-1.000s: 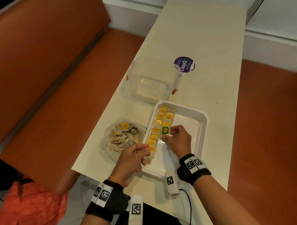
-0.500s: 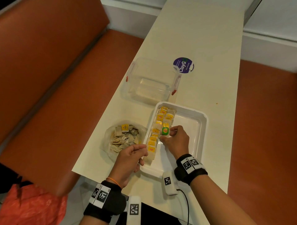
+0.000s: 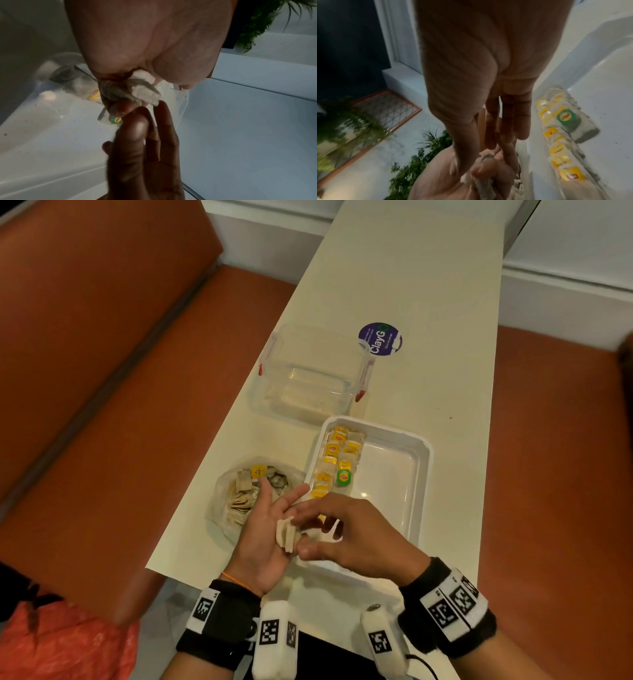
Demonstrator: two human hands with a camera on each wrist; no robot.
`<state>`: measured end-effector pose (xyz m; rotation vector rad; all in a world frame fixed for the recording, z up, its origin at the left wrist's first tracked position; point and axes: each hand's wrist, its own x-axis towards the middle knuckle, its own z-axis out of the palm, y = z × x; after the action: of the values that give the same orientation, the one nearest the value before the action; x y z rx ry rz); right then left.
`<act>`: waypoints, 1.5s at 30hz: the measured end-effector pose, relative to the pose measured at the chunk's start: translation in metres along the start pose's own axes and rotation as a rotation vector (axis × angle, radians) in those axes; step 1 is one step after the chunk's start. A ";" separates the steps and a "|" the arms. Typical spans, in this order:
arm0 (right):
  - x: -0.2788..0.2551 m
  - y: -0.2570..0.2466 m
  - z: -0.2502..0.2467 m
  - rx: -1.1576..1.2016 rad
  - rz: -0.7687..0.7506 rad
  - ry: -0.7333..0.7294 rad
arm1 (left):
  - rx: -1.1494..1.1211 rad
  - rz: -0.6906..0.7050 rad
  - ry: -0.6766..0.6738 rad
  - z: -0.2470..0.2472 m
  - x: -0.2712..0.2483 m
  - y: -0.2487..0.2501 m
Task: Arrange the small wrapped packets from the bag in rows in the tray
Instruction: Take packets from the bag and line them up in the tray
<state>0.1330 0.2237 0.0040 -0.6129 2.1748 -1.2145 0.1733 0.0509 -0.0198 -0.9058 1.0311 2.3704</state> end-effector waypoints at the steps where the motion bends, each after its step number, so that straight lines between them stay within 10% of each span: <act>1: -0.001 0.000 0.003 -0.072 -0.034 0.011 | -0.008 0.002 -0.013 0.002 -0.002 0.001; 22: -0.013 0.008 -0.025 -0.098 0.040 0.076 | 0.199 0.079 -0.050 -0.002 -0.009 -0.021; 45: -0.019 0.029 -0.035 0.722 0.302 0.141 | 0.418 0.307 0.139 0.008 -0.002 -0.028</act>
<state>0.1202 0.2711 -0.0009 0.1017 1.6624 -1.7542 0.1878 0.0749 -0.0288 -0.8047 1.7492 2.2082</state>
